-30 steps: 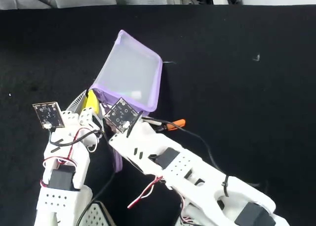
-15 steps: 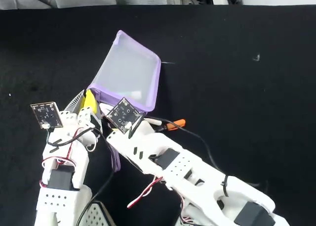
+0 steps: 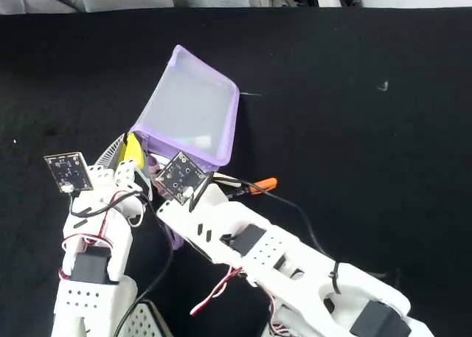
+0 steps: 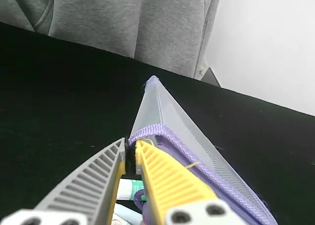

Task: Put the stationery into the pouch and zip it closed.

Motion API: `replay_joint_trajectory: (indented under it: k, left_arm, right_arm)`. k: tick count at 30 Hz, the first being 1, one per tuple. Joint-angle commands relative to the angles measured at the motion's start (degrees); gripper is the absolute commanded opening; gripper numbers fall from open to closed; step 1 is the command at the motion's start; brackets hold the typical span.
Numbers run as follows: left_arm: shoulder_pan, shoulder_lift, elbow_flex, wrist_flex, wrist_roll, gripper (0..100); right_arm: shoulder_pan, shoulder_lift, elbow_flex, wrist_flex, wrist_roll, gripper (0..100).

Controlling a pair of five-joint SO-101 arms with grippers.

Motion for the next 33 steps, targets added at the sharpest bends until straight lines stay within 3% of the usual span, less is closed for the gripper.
replay_joint_trajectory:
  k: [1,18,23,33]
  left_arm:
    - [2.6,-0.9,-3.8,0.2,0.7,3]
    - [2.9,-5.8,-4.5,0.4,0.7,3]
    - [4.0,-11.1,-6.7,9.2,0.7,3]
    - [4.4,-10.9,-7.5,9.9,0.7,3]
  right_arm:
    - [-0.5,0.2,-0.3,-1.8,-0.4,9.2]
    - [2.2,-3.4,2.0,-1.4,-0.4,9.3]
    - [4.1,-3.8,2.0,-1.5,-0.4,9.3]
    - [4.0,-4.3,2.1,-1.8,-0.4,9.3]
